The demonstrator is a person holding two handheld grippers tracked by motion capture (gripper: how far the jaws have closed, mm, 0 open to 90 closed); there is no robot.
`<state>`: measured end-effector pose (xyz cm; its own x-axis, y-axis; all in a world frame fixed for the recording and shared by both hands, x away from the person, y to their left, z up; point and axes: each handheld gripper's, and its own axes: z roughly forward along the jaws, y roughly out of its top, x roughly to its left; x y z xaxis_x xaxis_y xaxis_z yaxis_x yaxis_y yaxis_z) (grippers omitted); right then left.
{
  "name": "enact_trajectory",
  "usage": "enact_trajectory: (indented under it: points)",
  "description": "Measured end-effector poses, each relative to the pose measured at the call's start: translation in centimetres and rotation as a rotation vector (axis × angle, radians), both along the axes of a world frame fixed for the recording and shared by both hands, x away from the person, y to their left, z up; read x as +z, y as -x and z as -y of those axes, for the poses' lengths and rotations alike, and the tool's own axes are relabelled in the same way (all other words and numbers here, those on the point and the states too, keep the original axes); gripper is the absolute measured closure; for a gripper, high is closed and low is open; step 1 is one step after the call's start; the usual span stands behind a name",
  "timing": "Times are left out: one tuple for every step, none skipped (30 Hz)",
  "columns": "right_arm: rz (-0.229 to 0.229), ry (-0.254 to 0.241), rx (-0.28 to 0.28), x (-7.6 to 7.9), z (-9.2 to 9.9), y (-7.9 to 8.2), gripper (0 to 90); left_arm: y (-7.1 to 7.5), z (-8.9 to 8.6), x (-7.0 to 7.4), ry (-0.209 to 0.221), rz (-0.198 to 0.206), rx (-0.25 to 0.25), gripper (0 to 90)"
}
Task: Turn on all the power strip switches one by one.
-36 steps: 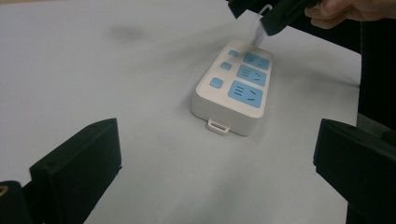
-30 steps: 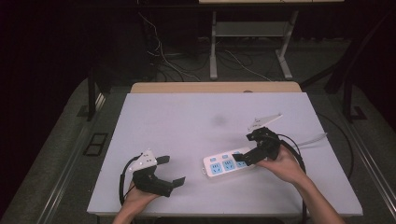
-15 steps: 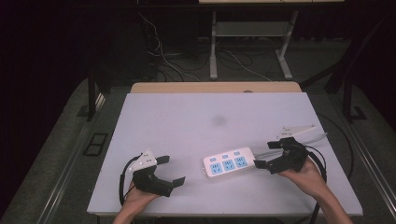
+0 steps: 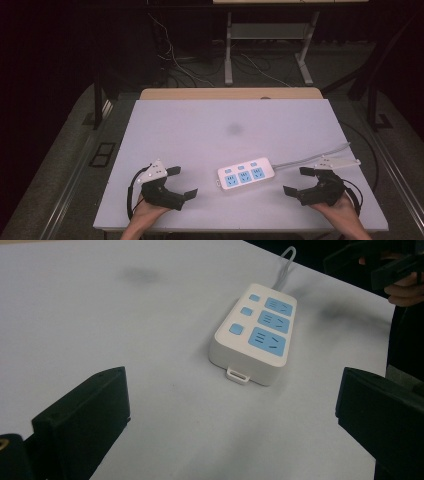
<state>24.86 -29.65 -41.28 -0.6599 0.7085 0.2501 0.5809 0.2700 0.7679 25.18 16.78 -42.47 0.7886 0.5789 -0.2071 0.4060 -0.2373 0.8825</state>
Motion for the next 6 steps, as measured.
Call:
enact_trajectory:
  points:
    - [0.001,-0.002,-0.004,-0.19,0.10,0.19,0.4,-0.02,-0.02,-0.01,0.000,0.001,0.000,0.0]
    - [-0.001,-0.005,-0.008,-0.36,0.20,0.35,0.4,-0.04,-0.03,-0.01,-0.001,0.001,0.000,0.0]
    - [-0.002,-0.006,-0.014,-0.51,0.29,0.46,0.4,-0.05,-0.04,-0.02,-0.002,0.000,0.000,0.0]
    - [0.001,-0.009,-0.020,-0.67,0.37,0.56,0.4,-0.06,-0.04,-0.01,-0.002,0.000,0.001,0.0]
    - [0.004,-0.012,-0.030,-0.82,0.43,0.63,0.4,-0.07,-0.05,0.00,-0.001,0.000,0.001,0.0]
    - [0.006,-0.018,-0.042,-0.98,0.50,0.69,0.4,-0.09,-0.06,0.02,-0.001,0.001,0.001,0.0]
